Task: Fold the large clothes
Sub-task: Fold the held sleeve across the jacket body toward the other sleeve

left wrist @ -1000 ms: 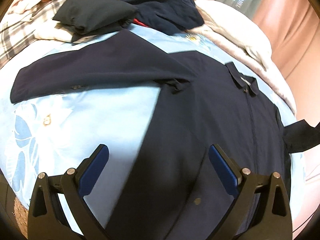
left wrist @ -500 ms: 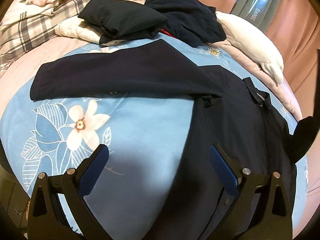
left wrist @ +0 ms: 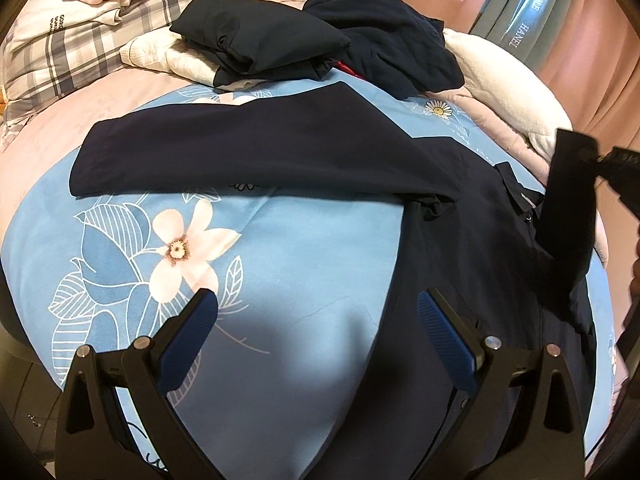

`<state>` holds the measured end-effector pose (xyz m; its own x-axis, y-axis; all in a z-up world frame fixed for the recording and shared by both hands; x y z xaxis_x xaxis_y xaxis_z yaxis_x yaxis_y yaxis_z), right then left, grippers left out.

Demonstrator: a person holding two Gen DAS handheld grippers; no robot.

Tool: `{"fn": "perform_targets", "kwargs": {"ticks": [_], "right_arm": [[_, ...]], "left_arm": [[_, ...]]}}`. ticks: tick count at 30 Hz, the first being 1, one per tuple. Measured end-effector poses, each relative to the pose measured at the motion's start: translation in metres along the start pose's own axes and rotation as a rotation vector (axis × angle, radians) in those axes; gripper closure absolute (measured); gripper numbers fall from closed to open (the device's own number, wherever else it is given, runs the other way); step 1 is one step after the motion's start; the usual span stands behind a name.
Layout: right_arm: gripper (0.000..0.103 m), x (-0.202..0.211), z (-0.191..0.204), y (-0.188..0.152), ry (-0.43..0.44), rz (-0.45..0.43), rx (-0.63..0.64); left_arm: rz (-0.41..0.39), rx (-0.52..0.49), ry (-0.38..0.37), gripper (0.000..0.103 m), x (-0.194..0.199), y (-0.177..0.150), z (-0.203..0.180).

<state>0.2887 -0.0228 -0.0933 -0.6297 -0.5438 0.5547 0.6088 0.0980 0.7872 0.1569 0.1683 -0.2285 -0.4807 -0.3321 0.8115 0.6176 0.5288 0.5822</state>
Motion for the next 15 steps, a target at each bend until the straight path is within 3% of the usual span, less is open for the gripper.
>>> {"fn": "perform_targets", "kwargs": {"ticks": [8,15], "right_arm": [[0.100,-0.031,0.013,-0.034,0.069,0.117,-0.018],[0.098,-0.039,0.023,-0.047,0.121,0.158,-0.040]], "left_arm": [[0.000,-0.011,0.000,0.003,-0.001,0.000,-0.003],[0.000,-0.020,0.001,0.003,-0.002,-0.001,-0.006]]}}
Point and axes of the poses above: each gripper's, at about its wrist camera, not at the fingertips, and x roughly against the way its jaws point, z to its left, y to its top, the point moved 7 cm from there along -x, roughly the way its jaws point, and after that the axes turned 15 degrees about y, right-handed, at the moved point
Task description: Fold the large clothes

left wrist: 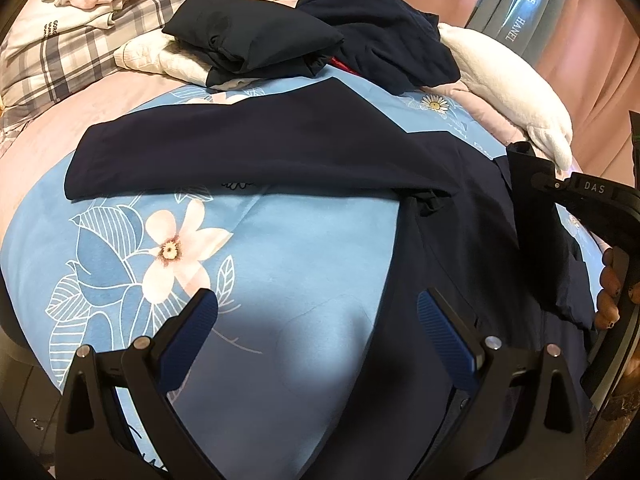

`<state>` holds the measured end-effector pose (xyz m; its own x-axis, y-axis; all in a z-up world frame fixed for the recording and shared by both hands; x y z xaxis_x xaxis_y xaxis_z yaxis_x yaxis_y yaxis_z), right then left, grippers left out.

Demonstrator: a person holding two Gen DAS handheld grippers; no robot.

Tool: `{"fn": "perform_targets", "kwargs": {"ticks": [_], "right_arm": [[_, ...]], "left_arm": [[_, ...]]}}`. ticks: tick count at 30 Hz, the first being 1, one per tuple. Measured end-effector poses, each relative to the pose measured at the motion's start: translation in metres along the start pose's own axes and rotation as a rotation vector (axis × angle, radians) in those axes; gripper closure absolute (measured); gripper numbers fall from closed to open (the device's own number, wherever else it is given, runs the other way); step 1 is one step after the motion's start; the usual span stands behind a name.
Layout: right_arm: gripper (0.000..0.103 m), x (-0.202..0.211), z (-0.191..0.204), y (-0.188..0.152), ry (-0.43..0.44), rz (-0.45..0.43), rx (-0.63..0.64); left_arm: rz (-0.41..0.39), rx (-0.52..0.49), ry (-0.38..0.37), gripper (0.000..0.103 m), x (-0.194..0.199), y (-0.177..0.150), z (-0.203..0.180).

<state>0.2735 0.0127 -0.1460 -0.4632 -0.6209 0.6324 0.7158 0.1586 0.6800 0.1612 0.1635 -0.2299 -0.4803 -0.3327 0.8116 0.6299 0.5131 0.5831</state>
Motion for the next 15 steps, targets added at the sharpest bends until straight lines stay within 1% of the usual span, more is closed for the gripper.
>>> {"fn": "perform_targets", "kwargs": {"ticks": [2,3,4,6,10,14,15], "right_arm": [[0.091,0.003,0.001,0.001,0.012,-0.003,-0.002],[0.081,0.006,0.001,0.002,0.021,-0.010,-0.007],[0.064,0.009,0.000,0.003,0.028,-0.021,-0.016],[0.050,0.018,-0.002,0.005,0.041,-0.051,-0.027],[0.050,0.052,-0.009,0.014,0.028,-0.132,-0.020],[0.049,0.088,-0.030,0.018,-0.013,-0.193,-0.035],[0.047,0.096,-0.036,0.018,-0.027,-0.207,-0.038]], "left_arm": [[0.000,-0.002,-0.001,0.003,0.000,0.000,-0.002],[0.000,-0.004,-0.002,0.003,0.001,0.000,-0.002],[-0.001,-0.006,-0.002,0.003,0.001,0.000,-0.003],[-0.003,-0.013,-0.002,0.003,0.001,0.000,-0.005],[-0.007,-0.029,-0.016,0.003,0.005,0.003,-0.014],[-0.012,-0.045,-0.091,0.003,0.010,0.012,-0.033],[-0.012,-0.051,-0.111,0.003,0.009,0.015,-0.040]]}}
Point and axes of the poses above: each gripper's, at about its wrist camera, not at the fingertips, and x roughly against the way its jaws point, z to its left, y to its top, the point moved 7 cm from there along -x, roughly the way its jaws point, and after that the axes turned 15 degrees about y, right-handed, at the moved point
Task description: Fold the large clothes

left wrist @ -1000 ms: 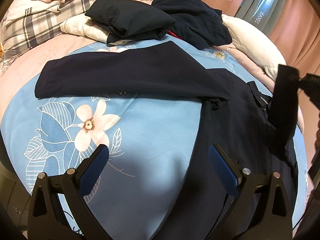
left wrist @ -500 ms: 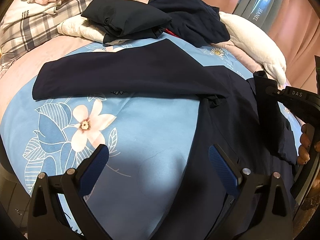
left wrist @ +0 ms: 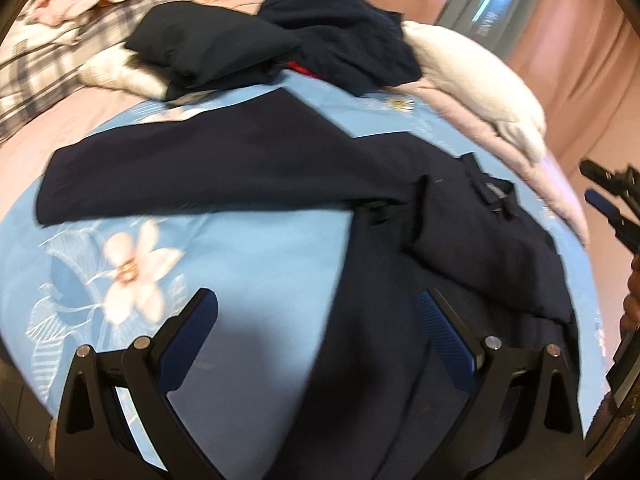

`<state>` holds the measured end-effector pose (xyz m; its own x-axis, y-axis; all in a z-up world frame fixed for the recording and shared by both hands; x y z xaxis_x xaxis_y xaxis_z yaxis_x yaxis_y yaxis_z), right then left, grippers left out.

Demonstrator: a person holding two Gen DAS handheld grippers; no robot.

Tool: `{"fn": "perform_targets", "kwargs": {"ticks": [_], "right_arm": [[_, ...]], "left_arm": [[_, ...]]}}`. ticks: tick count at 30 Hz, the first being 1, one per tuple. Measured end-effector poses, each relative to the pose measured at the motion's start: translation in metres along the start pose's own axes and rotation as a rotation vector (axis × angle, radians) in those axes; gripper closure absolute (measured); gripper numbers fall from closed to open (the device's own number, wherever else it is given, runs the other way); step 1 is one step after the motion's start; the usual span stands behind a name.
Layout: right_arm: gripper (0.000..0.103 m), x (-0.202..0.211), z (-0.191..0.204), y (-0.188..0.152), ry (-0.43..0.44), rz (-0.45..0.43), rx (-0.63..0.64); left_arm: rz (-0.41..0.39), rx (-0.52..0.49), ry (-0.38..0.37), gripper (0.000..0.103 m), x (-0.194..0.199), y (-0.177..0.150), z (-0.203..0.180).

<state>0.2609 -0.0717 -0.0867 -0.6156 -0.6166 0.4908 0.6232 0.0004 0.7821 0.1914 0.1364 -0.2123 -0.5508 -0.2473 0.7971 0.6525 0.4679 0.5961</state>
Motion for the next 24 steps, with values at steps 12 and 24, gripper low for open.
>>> {"fn": "perform_targets", "kwargs": {"ticks": [12,24], "right_arm": [[0.042,0.069,-0.144,-0.032,-0.359,-0.047,-0.146],[0.042,0.067,-0.222,-0.080,-0.384,0.014,-0.316]], "left_arm": [[0.110,-0.023,-0.235,0.014,-0.065,0.027,-0.107],[0.165,-0.029,-0.231,0.093,-0.100,0.029,-0.128]]}}
Point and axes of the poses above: each gripper's, at about its wrist camera, not at the fingertips, and x roughly against the way its jaws point, z to its left, y to its top, the point moved 7 cm from there along -x, roughly the way its jaws point, and after that the axes turned 15 degrees about y, right-handed, at the moved point
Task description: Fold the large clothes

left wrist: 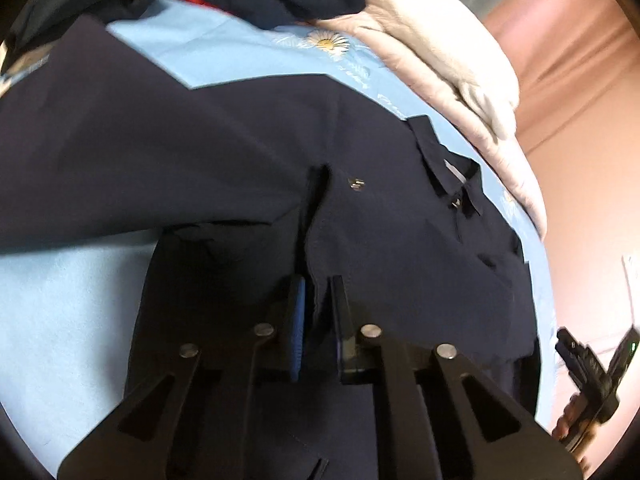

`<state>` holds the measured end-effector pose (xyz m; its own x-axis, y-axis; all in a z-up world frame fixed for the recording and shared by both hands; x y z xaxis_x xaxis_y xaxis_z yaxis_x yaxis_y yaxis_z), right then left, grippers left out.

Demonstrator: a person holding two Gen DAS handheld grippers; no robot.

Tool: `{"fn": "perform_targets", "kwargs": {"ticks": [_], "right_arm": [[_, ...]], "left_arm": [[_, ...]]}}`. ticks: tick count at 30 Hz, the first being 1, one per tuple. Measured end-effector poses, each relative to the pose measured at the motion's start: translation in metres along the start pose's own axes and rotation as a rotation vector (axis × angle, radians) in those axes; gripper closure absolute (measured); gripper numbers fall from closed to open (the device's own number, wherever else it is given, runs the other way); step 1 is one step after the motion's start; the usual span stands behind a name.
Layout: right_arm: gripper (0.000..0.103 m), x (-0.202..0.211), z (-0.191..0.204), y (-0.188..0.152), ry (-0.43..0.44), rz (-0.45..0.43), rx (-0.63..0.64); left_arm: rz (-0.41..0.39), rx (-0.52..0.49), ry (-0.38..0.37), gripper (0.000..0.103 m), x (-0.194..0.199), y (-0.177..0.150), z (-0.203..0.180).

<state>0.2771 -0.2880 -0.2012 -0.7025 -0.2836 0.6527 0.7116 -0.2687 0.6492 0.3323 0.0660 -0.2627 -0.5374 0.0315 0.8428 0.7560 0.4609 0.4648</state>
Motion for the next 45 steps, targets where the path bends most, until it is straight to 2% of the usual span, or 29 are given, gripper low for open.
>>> {"fn": "perform_targets", "kwargs": {"ticks": [4,7,12,15,17,19,20,21,23,26,29,32,34,35,36,37,38,39,41,45], "right_arm": [[0.042,-0.008,-0.004,-0.011,0.015,0.051,-0.026],[0.042,-0.008,-0.001,-0.017,0.022,0.080,-0.008],[0.042,-0.015,0.000,-0.023,0.009,0.110,0.001],[0.042,-0.022,-0.002,-0.027,-0.006,0.132,0.006],[0.042,-0.024,-0.003,-0.029,-0.018,0.142,0.013],[0.042,-0.024,-0.003,-0.030,-0.019,0.147,0.011],[0.042,-0.024,-0.005,-0.031,-0.014,0.144,0.001],[0.042,-0.024,-0.006,-0.031,-0.006,0.144,-0.011],[0.042,-0.023,-0.008,-0.032,0.003,0.142,-0.028],[0.042,-0.022,-0.009,-0.034,0.011,0.139,-0.040],[0.042,-0.024,-0.009,-0.034,0.010,0.140,-0.047],[0.042,-0.024,-0.010,-0.034,0.013,0.138,-0.055],[0.042,-0.024,-0.010,-0.034,0.014,0.137,-0.060],[0.042,-0.024,-0.011,-0.034,0.013,0.136,-0.063],[0.042,-0.025,-0.011,-0.034,0.012,0.138,-0.065],[0.042,-0.025,-0.011,-0.035,0.011,0.138,-0.065],[0.042,-0.026,-0.011,-0.035,0.012,0.138,-0.066],[0.042,-0.025,-0.010,-0.035,0.010,0.138,-0.065],[0.042,-0.025,-0.010,-0.035,0.006,0.138,-0.060],[0.042,-0.023,-0.009,-0.033,0.013,0.130,-0.067]], "left_arm": [[-0.067,0.029,0.027,0.095,0.040,-0.002,0.008],[-0.065,0.035,0.021,0.094,0.054,-0.008,0.020],[0.017,0.001,0.194,0.100,0.022,-0.027,0.050],[0.057,0.006,0.172,0.100,0.017,-0.032,0.058],[0.046,-0.007,0.148,0.099,0.025,-0.025,0.056],[0.024,-0.017,0.130,0.092,0.035,-0.018,0.053],[0.003,-0.024,0.110,0.080,0.042,-0.010,0.050],[-0.006,-0.026,0.098,0.058,0.046,-0.006,0.048],[-0.013,-0.014,0.069,0.037,0.048,0.004,0.043],[0.025,-0.010,0.013,0.031,0.037,0.012,0.032],[0.086,-0.041,0.032,0.031,0.012,0.014,0.019],[0.146,-0.091,0.045,0.033,-0.010,0.004,0.007],[0.162,-0.095,0.054,0.035,-0.019,-0.001,0.006],[0.141,-0.104,0.082,0.048,-0.018,-0.002,0.006],[0.126,-0.120,0.103,0.071,-0.018,0.000,0.005],[0.116,-0.136,0.108,0.077,-0.018,0.000,0.004],[0.121,-0.143,0.079,0.090,-0.017,0.001,0.000],[0.107,-0.150,0.061,0.090,-0.012,0.003,-0.003],[0.025,-0.193,0.117,0.091,0.000,0.012,-0.010],[-0.046,-0.236,0.132,0.092,0.017,0.037,-0.025]]}}
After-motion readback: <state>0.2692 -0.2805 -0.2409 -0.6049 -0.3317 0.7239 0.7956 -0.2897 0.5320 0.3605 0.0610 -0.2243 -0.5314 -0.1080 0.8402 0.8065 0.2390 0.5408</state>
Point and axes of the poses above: each gripper's, at about its wrist camera, not at the fingertips, and x roughly against the way its jaws point, z to its left, y to its top, the point moved 7 cm from there along -x, roughly the way its jaws point, and after that the axes turned 15 degrees about y, right-handed, at the moved point
